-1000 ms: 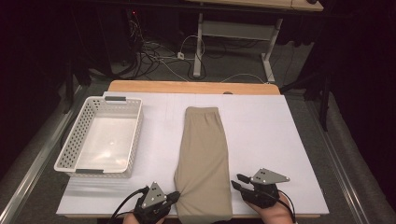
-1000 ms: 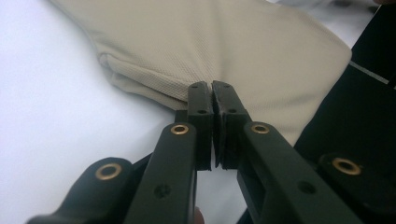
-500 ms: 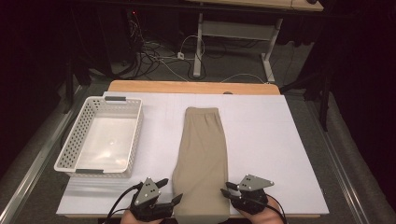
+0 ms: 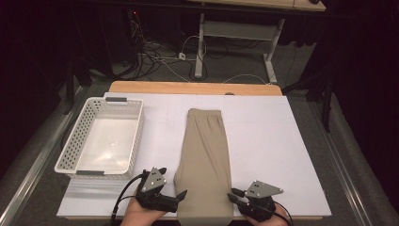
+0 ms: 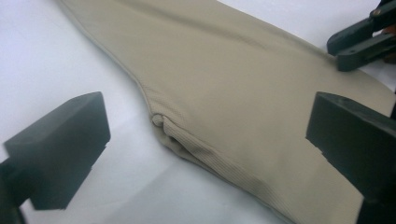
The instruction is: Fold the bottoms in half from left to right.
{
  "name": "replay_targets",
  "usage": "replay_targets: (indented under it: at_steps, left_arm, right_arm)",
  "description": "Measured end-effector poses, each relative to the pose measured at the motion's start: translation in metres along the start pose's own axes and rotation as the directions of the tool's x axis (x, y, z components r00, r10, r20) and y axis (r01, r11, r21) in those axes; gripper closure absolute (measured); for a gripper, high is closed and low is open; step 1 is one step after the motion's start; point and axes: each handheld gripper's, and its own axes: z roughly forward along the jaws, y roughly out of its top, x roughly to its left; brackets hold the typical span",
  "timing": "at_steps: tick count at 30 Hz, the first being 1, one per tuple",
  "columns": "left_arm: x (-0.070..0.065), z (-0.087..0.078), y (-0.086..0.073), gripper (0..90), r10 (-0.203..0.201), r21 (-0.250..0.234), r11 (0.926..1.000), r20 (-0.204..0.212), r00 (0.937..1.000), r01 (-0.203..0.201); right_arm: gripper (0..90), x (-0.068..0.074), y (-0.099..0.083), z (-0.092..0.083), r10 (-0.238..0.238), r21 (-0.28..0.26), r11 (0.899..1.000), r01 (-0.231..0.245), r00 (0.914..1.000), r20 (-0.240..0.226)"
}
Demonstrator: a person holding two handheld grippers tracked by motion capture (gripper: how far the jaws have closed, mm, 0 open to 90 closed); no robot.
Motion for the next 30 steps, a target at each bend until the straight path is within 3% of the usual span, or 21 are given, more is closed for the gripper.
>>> replay_targets:
  at_steps: [6, 9, 11, 14, 15, 17, 18, 21, 24, 26, 30]
  left_arm:
    - [0.005, 0.004, 0.001, 0.0, 0.004, 0.002, 1.0, -0.004, 1.0, -0.004]
    - [0.006, 0.005, 0.002, 0.0, 0.012, -0.005, 0.9999, -0.01, 0.9999, -0.012]
    - [0.007, 0.006, 0.003, 0.0, 0.017, -0.004, 0.9998, -0.016, 0.9997, -0.017]
    - [0.01, 0.007, 0.006, 0.0, 0.016, 0.016, 0.9998, -0.03, 0.9994, -0.016]
    - [0.011, 0.008, 0.007, 5.1, 0.02, 0.027, 0.9995, -0.027, 0.9994, -0.02]
    - [0.012, 0.009, 0.007, 32.1, 0.041, 0.035, 0.9987, -0.063, 0.9972, -0.038]
    - [0.012, 0.012, 0.009, 40.9, 0.042, 0.054, 0.9978, -0.078, 0.9961, -0.038]
    - [0.015, 0.018, 0.01, 58.9, 0.02, 0.088, 0.996, -0.085, 0.9962, -0.012]
    - [0.016, 0.024, 0.01, 69.8, 0.013, 0.149, 0.9888, -0.073, 0.9973, -0.002]
    - [0.016, 0.024, 0.01, 77.8, 0.019, 0.147, 0.9891, -0.07, 0.9974, -0.008]
    - [0.02, 0.014, 0.005, 80.1, -0.008, 0.115, 0.9932, -0.064, 0.9979, 0.015]
  right_arm:
    - [33.8, -0.013, -0.003, -0.015, 0.056, -0.082, 0.995, -0.055, 0.9983, 0.015]
    - [18.3, -0.019, -0.006, -0.022, 0.075, -0.141, 0.988, -0.068, 0.996, 0.048]
    - [13.0, -0.023, -0.007, -0.026, 0.097, -0.174, 0.981, -0.085, 0.9933, 0.063]
    - [1.1, -0.03, -0.01, -0.033, 0.14, -0.213, 0.97, -0.115, 0.9843, 0.108]
    - [0.0, -0.032, -0.01, -0.034, 0.149, -0.219, 0.968, -0.121, 0.9817, 0.118]
    - [0.0, -0.035, -0.012, -0.038, 0.162, -0.225, 0.966, -0.13, 0.9783, 0.129]
    - [0.0, -0.035, -0.013, -0.038, 0.166, -0.223, 0.966, -0.134, 0.9776, 0.13]
    - [0.0, -0.034, -0.015, -0.039, 0.172, -0.215, 0.966, -0.141, 0.9763, 0.131]
    - [0.0, -0.033, -0.015, -0.038, 0.166, -0.213, 0.968, -0.136, 0.9779, 0.127]
    - [0.0, -0.033, -0.013, -0.036, 0.161, -0.217, 0.967, -0.131, 0.9789, 0.126]
    - [0.0, -0.033, -0.01, -0.033, 0.156, -0.218, 0.968, -0.126, 0.9803, 0.122]
